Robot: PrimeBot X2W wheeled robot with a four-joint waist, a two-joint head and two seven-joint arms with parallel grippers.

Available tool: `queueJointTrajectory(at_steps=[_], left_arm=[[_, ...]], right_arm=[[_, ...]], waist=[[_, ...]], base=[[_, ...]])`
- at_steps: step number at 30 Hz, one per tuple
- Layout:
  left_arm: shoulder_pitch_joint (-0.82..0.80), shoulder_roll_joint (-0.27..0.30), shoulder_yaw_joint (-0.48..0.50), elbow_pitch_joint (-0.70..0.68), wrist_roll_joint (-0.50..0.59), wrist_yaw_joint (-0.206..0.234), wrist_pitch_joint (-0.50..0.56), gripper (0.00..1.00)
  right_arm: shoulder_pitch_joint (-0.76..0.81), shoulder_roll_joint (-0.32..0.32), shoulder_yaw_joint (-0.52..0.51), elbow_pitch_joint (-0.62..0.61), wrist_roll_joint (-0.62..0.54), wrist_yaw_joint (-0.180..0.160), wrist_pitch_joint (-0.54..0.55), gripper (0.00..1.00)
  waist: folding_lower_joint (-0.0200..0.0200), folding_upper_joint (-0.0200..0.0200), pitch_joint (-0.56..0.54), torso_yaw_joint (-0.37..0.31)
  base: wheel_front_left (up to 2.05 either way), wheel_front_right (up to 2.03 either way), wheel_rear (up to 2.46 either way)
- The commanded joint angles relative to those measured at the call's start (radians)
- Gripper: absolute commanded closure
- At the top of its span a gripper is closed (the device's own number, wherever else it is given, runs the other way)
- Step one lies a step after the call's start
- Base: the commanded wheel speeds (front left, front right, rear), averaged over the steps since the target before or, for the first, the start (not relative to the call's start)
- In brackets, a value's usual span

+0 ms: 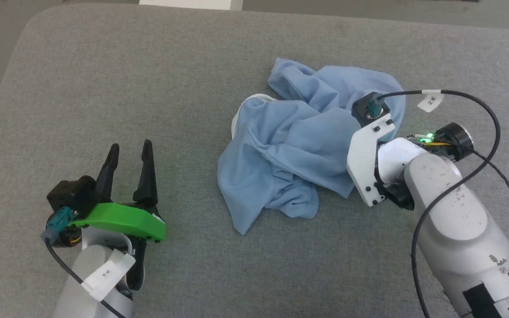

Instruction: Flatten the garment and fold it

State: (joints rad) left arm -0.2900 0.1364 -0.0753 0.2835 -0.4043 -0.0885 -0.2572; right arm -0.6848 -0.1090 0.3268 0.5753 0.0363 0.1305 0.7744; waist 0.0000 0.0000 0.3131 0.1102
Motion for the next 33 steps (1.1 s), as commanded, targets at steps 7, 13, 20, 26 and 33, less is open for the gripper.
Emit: queueJointTrajectory(at_steps=[7, 13, 20, 26, 33], left_arm=[[-0.009, -0.01, 0.022, 0.017, 0.014, -0.015, -0.005, 0.0], [0.007, -0.01, 0.035, 0.027, 0.021, -0.02, -0.005, 0.0], [0.036, -0.007, 0.042, 0.032, 0.026, -0.025, -0.005, 0.0], [0.045, -0.014, 0.034, 0.036, 0.025, -0.029, -0.005, 0.0], [0.055, -0.017, 0.031, 0.046, 0.017, -0.031, -0.005, 0.0]], right_arm=[[0.041, -0.036, 0.037, -0.001, 0.097, 0.0, -0.018, 1.0], [0.053, -0.046, -0.074, -0.076, 0.117, 0.0, -0.131, 1.0], [0.142, -0.066, -0.261, -0.182, 0.101, 0.0, -0.173, 1.0], [0.315, -0.082, -0.422, -0.249, 0.073, 0.0, -0.108, 1.0], [0.459, -0.041, -0.491, -0.294, 0.069, 0.0, -0.05, 1.0]], waist=[[0.0, 0.0, -0.019, -0.017], [0.0, 0.0, -0.061, -0.058], [0.0, 0.0, -0.117, -0.112], [0.0, 0.0, -0.133, -0.117], [0.0, 0.0, -0.129, -0.116]], base=[[0.0, 0.0, 0.0], [0.0, 0.0, 0.0], [0.0, 0.0, 0.0], [0.0, 0.0, 0.0], [0.0, 0.0, 0.0]])
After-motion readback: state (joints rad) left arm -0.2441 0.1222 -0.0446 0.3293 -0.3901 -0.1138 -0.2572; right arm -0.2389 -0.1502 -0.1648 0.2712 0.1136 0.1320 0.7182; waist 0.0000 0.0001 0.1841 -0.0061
